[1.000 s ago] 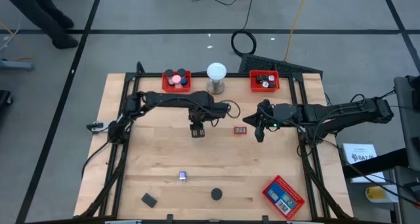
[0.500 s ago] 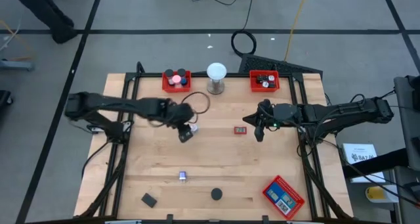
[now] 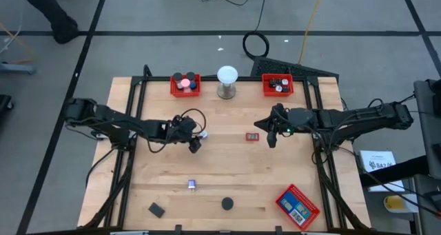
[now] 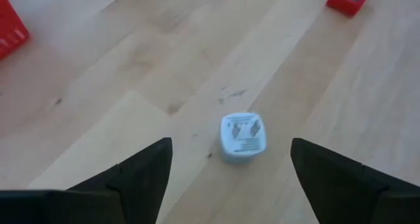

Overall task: Pick & Place Office items
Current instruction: Put the blue charger adapter into the top right red bin

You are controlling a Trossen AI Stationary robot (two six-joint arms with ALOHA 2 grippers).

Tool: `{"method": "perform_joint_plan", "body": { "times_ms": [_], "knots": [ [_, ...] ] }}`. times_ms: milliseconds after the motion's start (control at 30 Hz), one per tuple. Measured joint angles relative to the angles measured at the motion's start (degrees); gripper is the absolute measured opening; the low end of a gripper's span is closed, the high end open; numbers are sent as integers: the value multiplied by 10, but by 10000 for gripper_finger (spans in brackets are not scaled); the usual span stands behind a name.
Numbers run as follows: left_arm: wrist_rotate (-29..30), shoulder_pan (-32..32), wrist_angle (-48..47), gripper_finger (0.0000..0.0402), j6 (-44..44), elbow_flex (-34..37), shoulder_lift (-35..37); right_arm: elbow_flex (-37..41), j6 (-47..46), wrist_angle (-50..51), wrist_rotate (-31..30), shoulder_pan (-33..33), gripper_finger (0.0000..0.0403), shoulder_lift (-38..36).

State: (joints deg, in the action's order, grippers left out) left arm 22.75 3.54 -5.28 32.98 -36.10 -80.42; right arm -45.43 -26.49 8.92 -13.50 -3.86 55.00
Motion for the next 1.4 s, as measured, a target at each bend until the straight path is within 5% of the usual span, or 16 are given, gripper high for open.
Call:
{"method": "perform_joint_plan", "body": {
  "times_ms": [433, 800, 1067, 1400],
  "knots": [
    [-20, -11, 135, 284, -21, 10, -105, 0, 6, -14, 0, 0, 0, 0],
    [-34, -22, 165, 125, -6, 10, -117, 0, 4, -14, 0, 0, 0, 0],
    [-63, -65, 193, 124, -35, -18, -117, 0, 5, -14, 0, 0, 0, 0],
    [-128, -131, 185, 124, -142, -183, -219, 0, 21, -13, 0, 0, 0, 0]
  ]
}}
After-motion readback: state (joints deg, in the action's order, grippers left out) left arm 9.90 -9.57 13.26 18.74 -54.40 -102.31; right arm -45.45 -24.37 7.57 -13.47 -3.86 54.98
